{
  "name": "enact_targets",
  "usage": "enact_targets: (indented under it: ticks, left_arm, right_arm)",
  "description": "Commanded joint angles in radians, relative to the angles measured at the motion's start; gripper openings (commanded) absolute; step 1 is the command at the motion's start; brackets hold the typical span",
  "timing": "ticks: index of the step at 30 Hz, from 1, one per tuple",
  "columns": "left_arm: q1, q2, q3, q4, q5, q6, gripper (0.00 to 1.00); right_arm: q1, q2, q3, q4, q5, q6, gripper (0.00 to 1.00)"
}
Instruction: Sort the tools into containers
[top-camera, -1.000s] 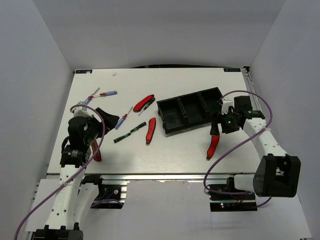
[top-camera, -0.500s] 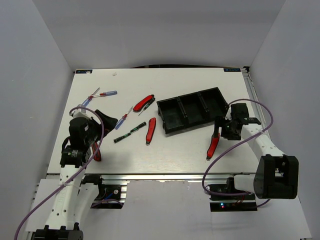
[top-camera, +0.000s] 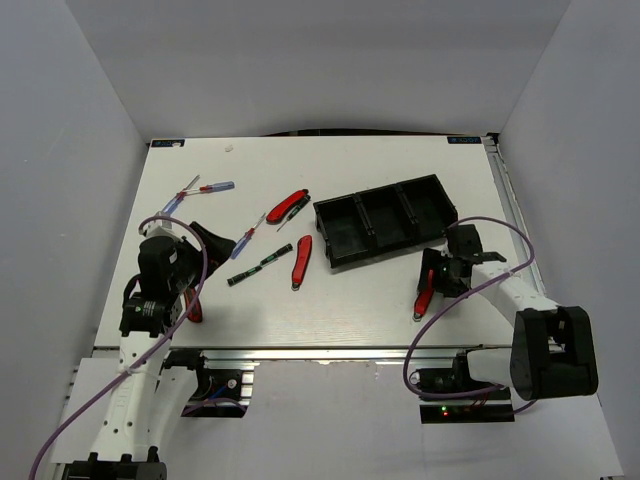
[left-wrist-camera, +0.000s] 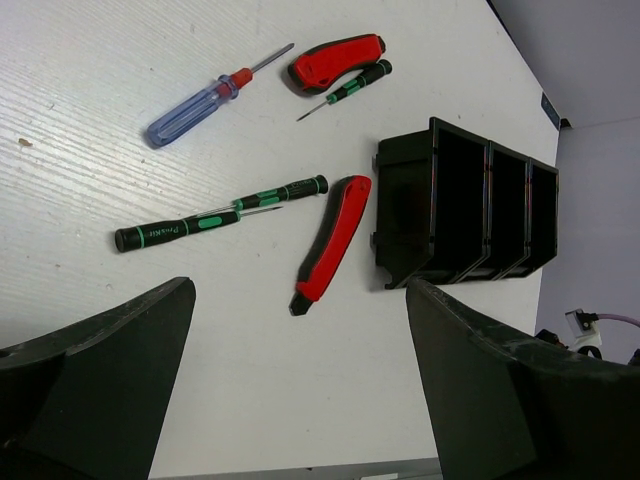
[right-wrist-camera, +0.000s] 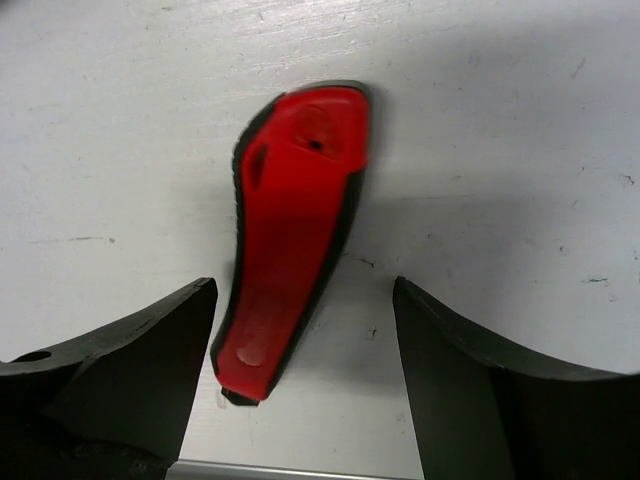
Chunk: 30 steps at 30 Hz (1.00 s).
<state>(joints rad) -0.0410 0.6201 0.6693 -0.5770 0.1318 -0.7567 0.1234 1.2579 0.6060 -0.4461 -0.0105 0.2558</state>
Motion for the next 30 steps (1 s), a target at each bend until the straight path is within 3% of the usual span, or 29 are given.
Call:
enact_targets:
  ticks: [1, 12, 21, 24, 25, 30]
  left_arm:
    - [0.001, 0.001, 0.003, -0.011, 0.008, -0.003, 0.98]
    - [0.001, 0.001, 0.0, -0.009, 0.005, 0.0, 0.98]
    - [0.001, -0.005, 0.0, -0.009, -0.032, 0.003, 0.98]
    - [0.001, 0.016, 0.007, -0.006, -0.032, 0.005, 0.98]
    - [0.001, 0.021, 0.009, -0.006, -0.034, 0.007, 0.98]
    - [0.001, 0.055, 0.033, 0.012, -0.029, 0.014, 0.98]
  right_arm:
    - [0.028, 0.009, -0.017, 0.079, 0.046, 0.057, 0.77]
    - [0.055, 0.054, -0.049, 0.132, 0.121, 0.103, 0.65]
    - [0.061, 0.087, -0.025, 0.173, 0.097, 0.079, 0.31]
    - [0.059, 0.075, 0.038, 0.133, 0.043, 0.056, 0.11]
    - [0.059, 0.063, 0.057, 0.1, 0.031, 0.051, 0.0]
    - [0.062, -0.012, 0.193, -0.02, -0.081, 0.008, 0.0]
